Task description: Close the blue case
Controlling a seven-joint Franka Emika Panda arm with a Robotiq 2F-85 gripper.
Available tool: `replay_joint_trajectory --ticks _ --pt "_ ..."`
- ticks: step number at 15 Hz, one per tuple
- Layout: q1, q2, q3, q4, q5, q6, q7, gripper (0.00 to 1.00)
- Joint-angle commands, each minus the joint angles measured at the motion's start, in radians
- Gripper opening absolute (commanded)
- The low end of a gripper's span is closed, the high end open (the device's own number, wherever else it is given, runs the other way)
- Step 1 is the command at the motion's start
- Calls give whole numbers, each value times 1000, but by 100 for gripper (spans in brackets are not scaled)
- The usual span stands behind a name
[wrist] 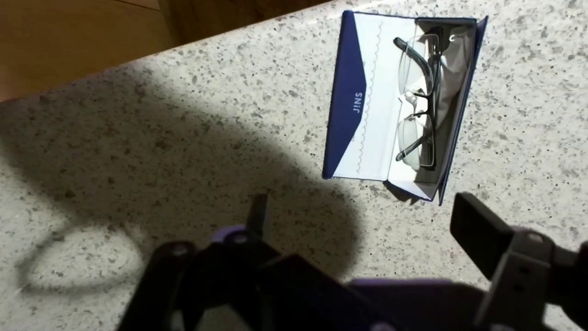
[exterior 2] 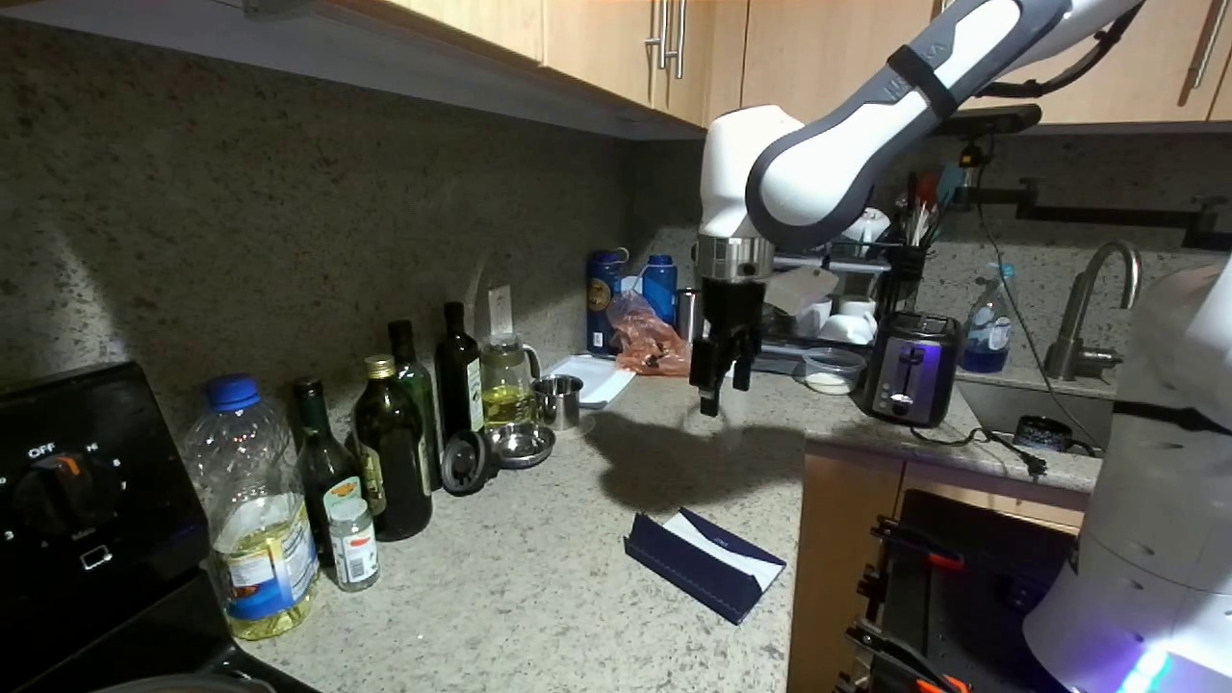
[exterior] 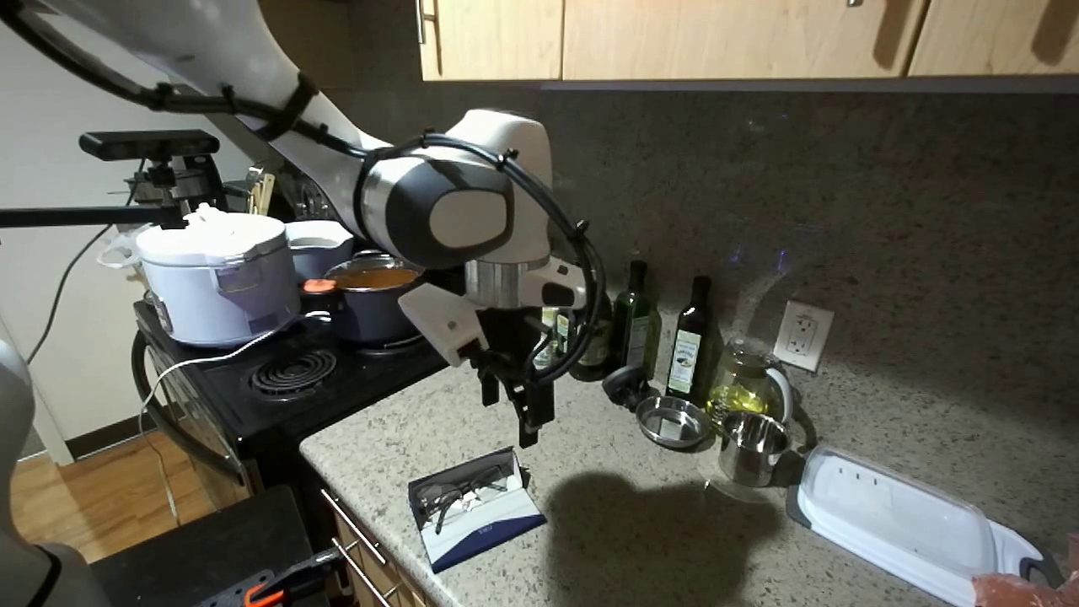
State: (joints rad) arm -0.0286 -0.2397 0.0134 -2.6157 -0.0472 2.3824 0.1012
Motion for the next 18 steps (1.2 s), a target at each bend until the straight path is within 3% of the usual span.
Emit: replay_joint_trajectory --ticks 1,10,18 --pt "14 17 -22 -64 85 104 -28 100" --pt "34 160 -38 -124 241 239 -107 100" --pt "40 379 -22 -37 107 237 -3 100"
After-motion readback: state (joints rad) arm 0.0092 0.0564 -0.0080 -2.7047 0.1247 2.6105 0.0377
